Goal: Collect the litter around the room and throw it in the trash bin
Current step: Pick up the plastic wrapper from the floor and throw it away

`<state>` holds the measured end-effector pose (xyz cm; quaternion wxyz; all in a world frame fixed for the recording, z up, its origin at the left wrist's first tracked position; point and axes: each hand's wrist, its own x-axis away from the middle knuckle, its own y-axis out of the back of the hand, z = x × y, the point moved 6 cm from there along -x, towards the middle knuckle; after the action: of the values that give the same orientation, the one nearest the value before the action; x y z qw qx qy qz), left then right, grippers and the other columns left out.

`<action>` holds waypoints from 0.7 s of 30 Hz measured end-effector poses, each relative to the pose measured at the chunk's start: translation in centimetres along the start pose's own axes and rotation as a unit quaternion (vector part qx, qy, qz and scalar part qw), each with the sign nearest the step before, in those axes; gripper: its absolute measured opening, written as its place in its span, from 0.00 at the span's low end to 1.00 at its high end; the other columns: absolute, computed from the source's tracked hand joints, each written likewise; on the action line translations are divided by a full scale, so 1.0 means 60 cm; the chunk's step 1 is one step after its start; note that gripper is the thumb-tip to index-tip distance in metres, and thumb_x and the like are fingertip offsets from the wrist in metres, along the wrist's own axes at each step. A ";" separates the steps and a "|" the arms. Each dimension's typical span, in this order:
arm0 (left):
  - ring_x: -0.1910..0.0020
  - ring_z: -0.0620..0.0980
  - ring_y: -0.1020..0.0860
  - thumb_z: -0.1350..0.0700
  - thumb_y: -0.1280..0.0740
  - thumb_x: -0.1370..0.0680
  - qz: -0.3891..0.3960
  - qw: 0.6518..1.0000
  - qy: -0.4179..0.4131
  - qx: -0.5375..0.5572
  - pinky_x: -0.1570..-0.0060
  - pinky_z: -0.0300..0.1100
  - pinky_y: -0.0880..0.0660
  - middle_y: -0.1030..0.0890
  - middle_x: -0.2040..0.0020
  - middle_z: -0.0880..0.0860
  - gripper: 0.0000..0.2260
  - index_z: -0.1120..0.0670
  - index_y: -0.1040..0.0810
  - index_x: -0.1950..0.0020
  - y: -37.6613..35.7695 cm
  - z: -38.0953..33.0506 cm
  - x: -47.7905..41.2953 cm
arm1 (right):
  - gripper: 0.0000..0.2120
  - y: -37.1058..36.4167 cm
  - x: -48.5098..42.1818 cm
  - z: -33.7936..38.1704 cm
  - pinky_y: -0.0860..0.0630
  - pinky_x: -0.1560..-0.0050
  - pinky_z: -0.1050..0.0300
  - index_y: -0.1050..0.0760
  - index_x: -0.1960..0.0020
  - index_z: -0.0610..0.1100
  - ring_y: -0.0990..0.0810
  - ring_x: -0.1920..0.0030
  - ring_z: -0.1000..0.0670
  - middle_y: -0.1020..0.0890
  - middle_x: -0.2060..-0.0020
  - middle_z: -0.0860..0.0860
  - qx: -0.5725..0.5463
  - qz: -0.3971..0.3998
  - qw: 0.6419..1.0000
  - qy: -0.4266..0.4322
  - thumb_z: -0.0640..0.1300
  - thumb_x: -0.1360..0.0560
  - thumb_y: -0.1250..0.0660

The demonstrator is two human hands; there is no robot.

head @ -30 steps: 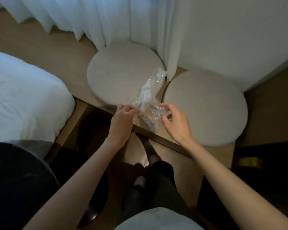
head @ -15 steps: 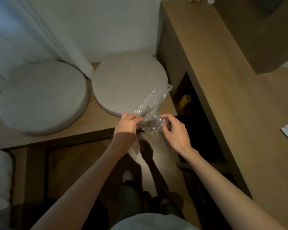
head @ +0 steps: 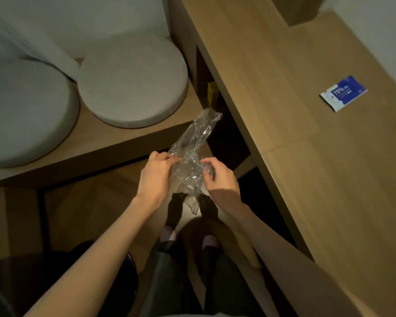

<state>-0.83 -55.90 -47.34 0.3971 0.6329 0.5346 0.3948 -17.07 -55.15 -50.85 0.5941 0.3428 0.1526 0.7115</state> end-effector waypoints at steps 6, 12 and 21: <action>0.47 0.52 0.29 0.71 0.38 0.26 0.024 1.000 -0.003 -0.019 0.56 0.46 0.27 0.22 0.41 0.53 0.22 0.52 0.23 0.37 -0.059 0.004 0.070 | 0.14 -0.027 0.067 -0.060 0.36 0.66 0.64 0.28 0.38 0.49 0.31 0.67 0.59 0.31 0.62 0.57 -0.031 -0.020 0.999 -0.013 0.38 0.22 0.38; 0.40 0.52 0.29 0.70 0.37 0.26 0.064 0.997 -0.038 -0.008 0.48 0.48 0.24 0.25 0.36 0.52 0.22 0.51 0.23 0.37 -0.155 0.013 0.130 | 0.15 -0.064 0.129 -0.152 0.34 0.67 0.67 0.28 0.37 0.52 0.27 0.61 0.59 0.27 0.53 0.55 -0.018 -0.041 0.994 -0.100 0.39 0.21 0.39; 0.38 0.53 0.30 0.70 0.39 0.25 0.119 0.989 -0.086 0.010 0.43 0.51 0.26 0.25 0.35 0.52 0.22 0.52 0.24 0.36 -0.297 0.001 0.164 | 0.15 -0.125 0.192 -0.310 0.32 0.60 0.63 0.28 0.38 0.54 0.22 0.48 0.52 0.21 0.47 0.51 0.004 -0.123 0.974 -0.189 0.41 0.22 0.39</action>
<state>-6.10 -44.15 -63.11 0.3856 0.7274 0.4231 0.3783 -24.62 -38.83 -65.36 0.6936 0.4521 0.0807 0.5550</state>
